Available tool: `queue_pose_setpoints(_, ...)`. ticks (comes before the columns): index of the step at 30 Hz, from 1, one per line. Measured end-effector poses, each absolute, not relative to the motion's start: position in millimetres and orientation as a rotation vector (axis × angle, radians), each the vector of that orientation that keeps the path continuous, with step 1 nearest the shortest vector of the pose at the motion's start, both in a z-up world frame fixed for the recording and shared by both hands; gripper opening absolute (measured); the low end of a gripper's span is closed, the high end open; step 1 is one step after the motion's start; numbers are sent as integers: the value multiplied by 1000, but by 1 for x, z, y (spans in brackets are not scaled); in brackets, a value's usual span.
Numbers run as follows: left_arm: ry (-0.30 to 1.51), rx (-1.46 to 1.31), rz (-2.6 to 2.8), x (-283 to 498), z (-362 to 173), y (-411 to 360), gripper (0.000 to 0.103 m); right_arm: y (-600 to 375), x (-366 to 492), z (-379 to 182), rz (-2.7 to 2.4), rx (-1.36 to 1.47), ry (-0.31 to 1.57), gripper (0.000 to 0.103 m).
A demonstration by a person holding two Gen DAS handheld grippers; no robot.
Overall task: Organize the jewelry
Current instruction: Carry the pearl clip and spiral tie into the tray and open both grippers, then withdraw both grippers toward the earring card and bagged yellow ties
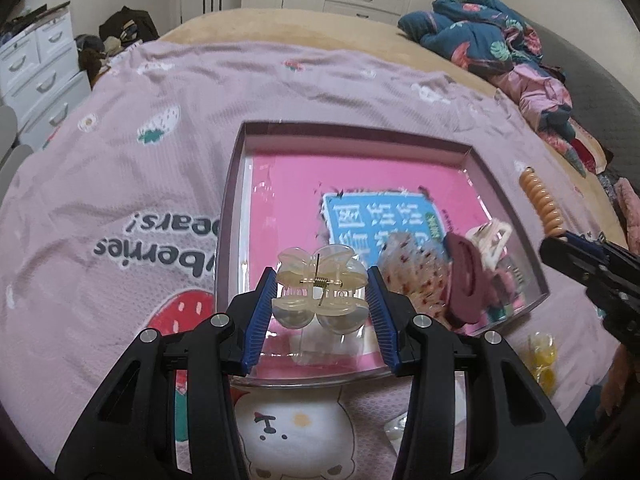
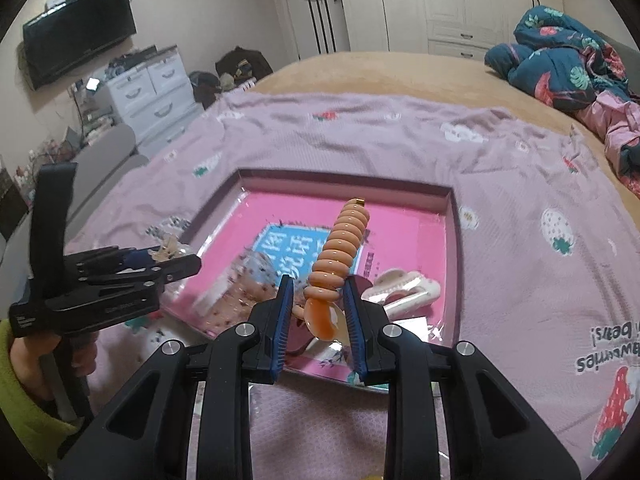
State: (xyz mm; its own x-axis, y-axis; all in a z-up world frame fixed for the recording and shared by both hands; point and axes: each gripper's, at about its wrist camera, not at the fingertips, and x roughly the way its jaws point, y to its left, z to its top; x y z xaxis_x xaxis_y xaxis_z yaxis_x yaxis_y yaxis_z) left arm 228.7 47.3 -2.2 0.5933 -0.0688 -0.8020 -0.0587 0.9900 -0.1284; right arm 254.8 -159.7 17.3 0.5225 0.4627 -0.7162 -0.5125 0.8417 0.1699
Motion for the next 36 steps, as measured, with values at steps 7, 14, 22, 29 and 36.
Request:
queue_pose_setpoints(7, 967, -142, -3, 230, -16, 50, 37, -148, 271, -21, 564, -74, 915, 25)
queue_pose_setpoints(14, 977, -142, -10, 231, -22, 50, 37, -141, 274, -39, 548, -93, 947, 27)
queue_pose_setpoints(22, 968, -135, -22, 229, -21, 45, 38, -158, 262, -20, 537, -61, 906, 53)
queue_pose_setpoints(29, 929, -130, -27, 222, -5, 42, 52, -191, 242, 12, 491, 3, 833, 75)
queue_pose_setpoints(36, 870, -125, -40, 207, 23, 36, 61, -217, 221, 37, 457, 26, 765, 78)
